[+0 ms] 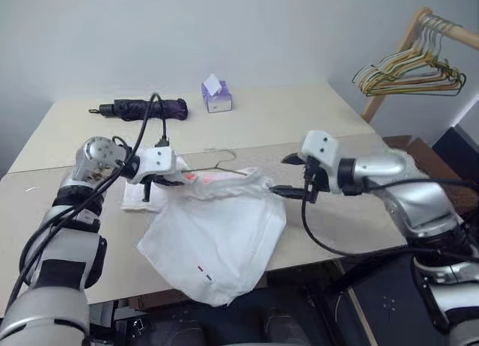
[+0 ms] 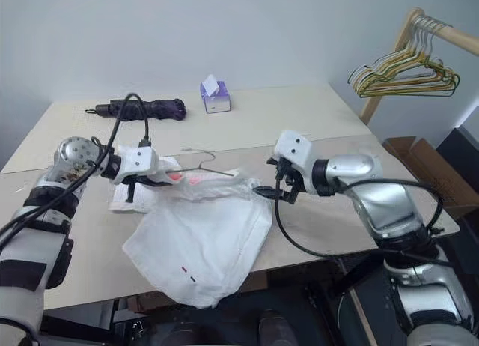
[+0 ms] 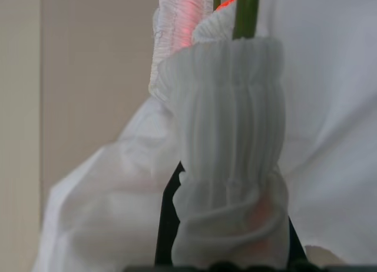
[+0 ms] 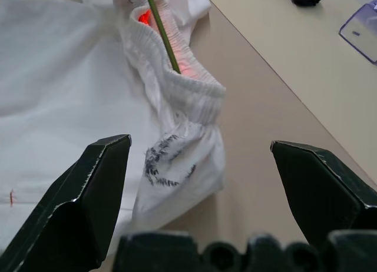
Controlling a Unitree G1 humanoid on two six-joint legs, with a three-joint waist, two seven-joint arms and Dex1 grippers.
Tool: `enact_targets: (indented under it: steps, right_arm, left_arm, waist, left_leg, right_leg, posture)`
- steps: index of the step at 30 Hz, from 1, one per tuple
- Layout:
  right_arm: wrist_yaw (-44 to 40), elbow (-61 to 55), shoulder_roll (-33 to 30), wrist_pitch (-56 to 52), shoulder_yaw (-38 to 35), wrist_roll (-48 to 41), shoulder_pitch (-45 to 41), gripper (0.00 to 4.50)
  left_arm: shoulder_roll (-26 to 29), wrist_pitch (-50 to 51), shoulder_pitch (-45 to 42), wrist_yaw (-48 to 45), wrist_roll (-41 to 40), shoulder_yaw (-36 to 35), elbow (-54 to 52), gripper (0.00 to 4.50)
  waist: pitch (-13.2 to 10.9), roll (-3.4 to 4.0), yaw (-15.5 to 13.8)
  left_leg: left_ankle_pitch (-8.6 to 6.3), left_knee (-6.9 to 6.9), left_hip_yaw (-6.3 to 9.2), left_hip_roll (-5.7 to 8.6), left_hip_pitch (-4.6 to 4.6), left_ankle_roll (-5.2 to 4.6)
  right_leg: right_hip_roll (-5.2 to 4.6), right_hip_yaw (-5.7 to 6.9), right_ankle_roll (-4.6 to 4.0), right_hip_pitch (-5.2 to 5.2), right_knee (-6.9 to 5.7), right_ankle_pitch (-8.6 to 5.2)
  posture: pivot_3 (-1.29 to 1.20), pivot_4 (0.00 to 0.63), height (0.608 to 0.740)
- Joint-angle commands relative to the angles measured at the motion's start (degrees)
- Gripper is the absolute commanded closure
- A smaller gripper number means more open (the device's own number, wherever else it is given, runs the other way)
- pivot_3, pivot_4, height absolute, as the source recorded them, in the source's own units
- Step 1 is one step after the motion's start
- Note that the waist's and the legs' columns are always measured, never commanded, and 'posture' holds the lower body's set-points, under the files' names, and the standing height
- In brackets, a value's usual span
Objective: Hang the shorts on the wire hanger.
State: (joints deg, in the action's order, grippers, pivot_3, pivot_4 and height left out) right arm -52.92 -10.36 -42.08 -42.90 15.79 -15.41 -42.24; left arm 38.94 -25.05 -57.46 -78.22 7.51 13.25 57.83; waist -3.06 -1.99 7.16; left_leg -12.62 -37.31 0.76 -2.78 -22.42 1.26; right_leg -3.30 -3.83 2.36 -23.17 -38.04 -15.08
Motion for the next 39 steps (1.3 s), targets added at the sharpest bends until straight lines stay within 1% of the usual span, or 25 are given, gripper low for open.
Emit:
enact_targets:
  steps: [1,5,8,10,11,12,13,15,19,20,25,27,28,29,36,37,39]
  right_arm:
    - [-2.5,5.3,0.8,0.6,4.4,4.1,-5.5,0.02]
    - [-2.1,13.8,4.1,2.6,9.6,10.1,-11.2,0.02]
    - [-2.8,16.7,5.4,3.9,10.5,11.9,-12.7,0.58]
    - [-3.9,17.0,5.6,4.1,10.0,12.0,-13.0,1.2]
    - [-4.5,16.9,5.6,4.5,10.0,12.2,-12.9,1.65]
    - [-4.8,16.8,5.7,4.6,9.9,12.4,-12.8,1.88]
    - [-5.0,16.8,5.8,4.7,9.7,12.6,-12.7,2.3]
    - [-5.6,16.5,5.8,4.8,9.3,12.6,-12.4,2.82]
    - [-7.0,15.0,5.8,3.8,8.2,11.3,-12.0,4.16]
    - [-7.6,14.4,5.9,3.0,7.4,10.4,-11.9,4.41]
    - [-9.7,11.7,5.3,0.3,5.2,8.1,-10.4,4.46]
    - [-10.5,10.1,4.7,-1.5,4.3,6.9,-9.3,4.5]
    - [-10.6,9.3,4.5,-2.9,3.6,6.2,-8.8,4.5]
    - [-10.7,8.5,4.3,-4.0,3.0,5.5,-8.3,4.5]
    - [-8.9,2.3,1.8,-13.7,-2.6,-0.4,-1.8,4.5]
    - [-8.0,1.2,1.8,-15.6,-4.1,-1.5,-0.3,4.5]
    - [-6.3,-1.0,1.7,-19.0,-7.1,-3.5,2.6,4.5]
  left_arm:
    - [-0.3,-0.1,-2.5,-0.6,-2.5,-2.2,-2.0,4.5]
    - [-1.0,0.4,-2.4,-2.1,-4.0,-2.9,-4.2,4.5]
    - [-1.0,0.7,-1.9,-2.5,-4.5,-3.0,-5.3,4.5]
    - [-0.8,0.8,-1.8,-2.6,-4.7,-2.9,-5.7,4.5]
    - [-0.7,0.8,-1.7,-2.6,-4.8,-3.0,-5.8,4.5]
    - [-0.7,0.9,-1.7,-2.6,-4.9,-3.0,-5.8,4.5]
    - [-0.7,0.8,-1.6,-2.6,-4.9,-3.0,-5.8,4.5]
    - [-0.6,0.5,-1.7,-2.7,-4.8,-2.8,-5.7,4.5]
    - [-1.0,0.2,-2.2,-2.7,-4.7,-2.7,-5.1,4.5]
    - [-1.3,0.1,-2.3,-2.9,-5.0,-2.8,-5.0,4.5]
    - [-1.9,0.0,-2.3,-3.5,-5.8,-3.6,-5.0,4.5]
    - [-2.1,0.1,-2.3,-3.9,-6.3,-4.2,-4.7,3.95]
    - [-2.2,0.5,-2.4,-4.0,-6.6,-4.5,-4.6,3.79]
    - [-2.3,0.7,-2.6,-4.1,-6.9,-4.9,-4.4,3.51]
    - [-2.0,3.5,-4.0,-2.1,-10.2,-9.2,-3.3,1.22]
    - [-1.7,3.7,-4.0,-1.8,-10.5,-9.8,-3.5,1.01]
    - [-1.2,4.8,-3.9,-1.2,-11.4,-11.0,-4.4,0.41]
  waist:
    - [0.0,0.0,0.1]
    - [0.0,0.0,0.5]
    - [0.0,0.0,0.5]
    - [0.0,0.0,0.3]
    - [0.0,0.0,0.3]
    - [0.0,0.0,0.2]
    - [0.0,0.0,0.2]
    - [0.0,0.0,0.2]
    - [0.0,0.01,0.2]
    - [0.0,0.0,0.2]
    - [0.0,0.0,0.3]
    - [0.0,0.0,0.2]
    - [0.0,0.0,0.2]
    - [0.0,0.0,0.2]
    - [0.0,0.0,0.2]
    - [0.0,0.0,0.2]
    - [0.0,0.0,0.2]
  left_leg:
    - [0.0,0.01,-0.01,0.0,0.0,0.0]
    - [0.0,0.01,0.0,0.0,-0.01,0.0]
    - [0.0,0.0,0.0,0.0,-0.03,0.0]
    - [0.0,0.0,0.02,0.01,-0.07,0.0]
    - [0.0,-0.02,0.03,0.01,-0.08,0.0]
    - [0.0,-0.03,0.03,0.02,-0.08,0.0]
    - [0.0,-0.03,0.03,0.02,-0.08,0.0]
    - [0.0,-0.04,0.04,0.02,-0.08,0.0]
    - [0.0,-0.04,0.05,0.02,-0.08,0.0]
    - [0.0,-0.04,0.05,0.02,-0.08,0.0]
    - [0.0,-0.04,0.07,0.02,-0.08,0.0]
    - [0.0,-0.04,0.07,0.02,-0.08,0.0]
    - [0.0,-0.05,0.08,0.02,-0.1,0.0]
    - [0.0,-0.07,0.09,0.02,-0.11,0.0]
    - [0.0,-0.11,0.13,0.02,-0.15,0.0]
    - [0.0,-0.12,0.15,0.02,-0.16,0.0]
    - [0.0,-0.13,0.17,0.02,-0.17,0.0]
  right_leg:
    - [0.0,0.0,0.0,-0.01,0.01,0.0]
    - [0.0,-0.01,-0.01,-0.05,-0.04,0.0]
    - [-0.01,-0.01,-0.01,-0.06,-0.05,0.01]
    - [-0.02,0.0,-0.01,-0.08,-0.04,0.01]
    - [-0.03,0.01,-0.01,-0.08,-0.04,0.01]
    - [-0.03,0.01,-0.01,-0.08,-0.05,0.01]
    - [-0.03,0.01,-0.01,-0.08,-0.06,0.01]
    - [-0.03,0.02,-0.01,-0.08,-0.07,0.01]
    - [-0.03,0.03,-0.01,-0.08,-0.07,0.01]
    - [-0.03,0.03,-0.01,-0.08,-0.07,0.01]
    - [-0.03,0.05,-0.01,-0.07,-0.07,0.01]
    - [-0.03,0.05,-0.01,-0.07,-0.07,0.01]
    - [-0.03,0.06,-0.01,-0.07,-0.07,0.01]
    - [-0.03,0.07,-0.01,-0.07,-0.06,0.01]
    - [-0.03,0.1,-0.01,-0.07,-0.06,0.01]
    - [-0.03,0.11,-0.01,-0.07,-0.06,0.01]
    - [-0.03,0.13,-0.01,-0.06,-0.07,0.01]
  posture:
    - [-0.09,0.0,0.74]
    - [-0.08,0.0,0.74]
    - [-0.07,0.0,0.74]
    - [-0.07,0.0,0.74]
    - [-0.07,0.0,0.74]
    - [-0.07,0.0,0.74]
    - [-0.07,0.0,0.74]
    - [-0.07,0.0,0.74]
    - [-0.08,0.0,0.74]
    - [-0.08,0.0,0.74]
    - [-0.09,0.0,0.74]
    - [-0.09,0.0,0.74]
    - [-0.09,0.0,0.74]
    - [-0.09,0.0,0.74]
    - [-0.1,0.0,0.74]
    - [-0.1,0.0,0.74]
    - [-0.1,0.0,0.74]
